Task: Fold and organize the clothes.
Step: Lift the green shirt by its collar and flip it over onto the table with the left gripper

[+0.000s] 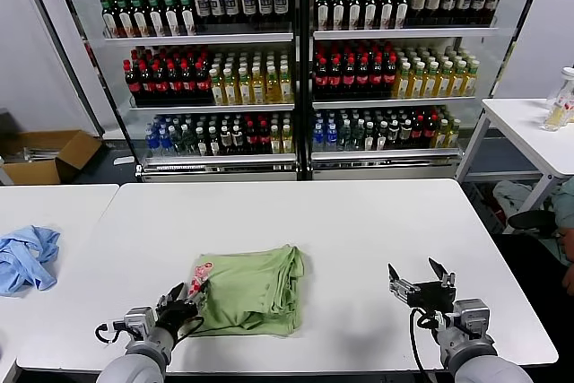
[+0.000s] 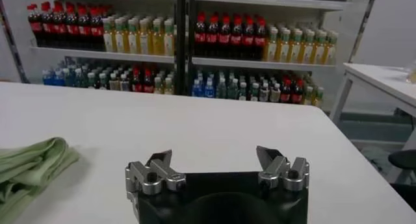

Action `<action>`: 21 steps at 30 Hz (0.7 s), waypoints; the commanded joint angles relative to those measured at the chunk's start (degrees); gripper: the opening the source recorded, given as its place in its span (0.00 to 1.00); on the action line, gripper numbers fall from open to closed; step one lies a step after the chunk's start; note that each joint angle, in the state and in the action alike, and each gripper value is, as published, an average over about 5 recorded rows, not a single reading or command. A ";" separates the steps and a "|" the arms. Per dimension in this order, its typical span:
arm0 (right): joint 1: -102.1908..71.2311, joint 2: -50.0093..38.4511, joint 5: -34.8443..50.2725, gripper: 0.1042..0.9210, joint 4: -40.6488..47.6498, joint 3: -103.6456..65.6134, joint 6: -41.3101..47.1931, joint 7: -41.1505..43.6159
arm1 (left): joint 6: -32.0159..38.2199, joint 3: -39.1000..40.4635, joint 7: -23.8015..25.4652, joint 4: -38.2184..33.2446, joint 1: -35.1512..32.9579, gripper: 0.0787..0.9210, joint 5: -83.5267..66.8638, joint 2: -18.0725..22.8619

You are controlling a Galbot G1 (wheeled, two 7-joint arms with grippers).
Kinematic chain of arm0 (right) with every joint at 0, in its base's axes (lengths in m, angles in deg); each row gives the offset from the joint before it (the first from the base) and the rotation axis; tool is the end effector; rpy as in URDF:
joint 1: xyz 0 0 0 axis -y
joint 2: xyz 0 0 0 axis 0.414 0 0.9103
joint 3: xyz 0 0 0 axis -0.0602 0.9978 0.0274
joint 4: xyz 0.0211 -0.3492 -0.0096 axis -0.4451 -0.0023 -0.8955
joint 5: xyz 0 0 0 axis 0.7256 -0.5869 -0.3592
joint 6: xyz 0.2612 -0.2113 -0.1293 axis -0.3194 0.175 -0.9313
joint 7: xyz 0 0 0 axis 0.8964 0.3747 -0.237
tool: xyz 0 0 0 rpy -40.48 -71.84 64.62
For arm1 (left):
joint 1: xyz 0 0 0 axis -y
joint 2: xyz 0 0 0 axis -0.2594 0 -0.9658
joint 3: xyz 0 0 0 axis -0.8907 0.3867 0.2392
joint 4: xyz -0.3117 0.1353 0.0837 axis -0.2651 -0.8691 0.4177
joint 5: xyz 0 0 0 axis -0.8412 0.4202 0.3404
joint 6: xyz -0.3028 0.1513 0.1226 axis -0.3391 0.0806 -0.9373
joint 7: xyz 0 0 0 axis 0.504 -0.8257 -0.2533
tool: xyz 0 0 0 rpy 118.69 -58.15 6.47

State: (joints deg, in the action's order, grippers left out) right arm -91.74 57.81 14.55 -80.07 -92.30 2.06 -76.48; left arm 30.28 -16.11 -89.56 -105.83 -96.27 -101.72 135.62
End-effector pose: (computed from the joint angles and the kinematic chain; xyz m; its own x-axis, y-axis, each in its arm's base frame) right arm 0.2011 -0.0570 -0.2128 -0.9231 -0.0401 0.3824 -0.0759 0.9940 -0.0789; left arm 0.2350 0.0596 -0.3108 -0.8461 0.0525 0.5304 -0.0216 0.9909 -0.1326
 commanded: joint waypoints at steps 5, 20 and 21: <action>-0.02 -0.05 -0.01 0.88 -0.24 0.21 -0.01 -0.10 | 0.83 0.89 2.01 2.06 -0.06 0.42 0.35 1.31; 1.15 -0.14 0.25 0.88 -0.22 0.57 -0.01 -0.13 | -3.15 -22.15 7.42 -11.76 -3.73 0.04 -18.31 -8.50; 1.38 -0.12 0.31 0.88 -0.18 0.61 -0.01 -0.12 | -3.77 -25.20 7.19 -12.29 -4.09 0.04 -21.44 -9.81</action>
State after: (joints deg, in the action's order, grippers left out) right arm -90.96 57.64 14.75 -80.37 -91.76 2.05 -76.62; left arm 31.15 -20.85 -84.32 -107.98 -97.84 -105.42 133.96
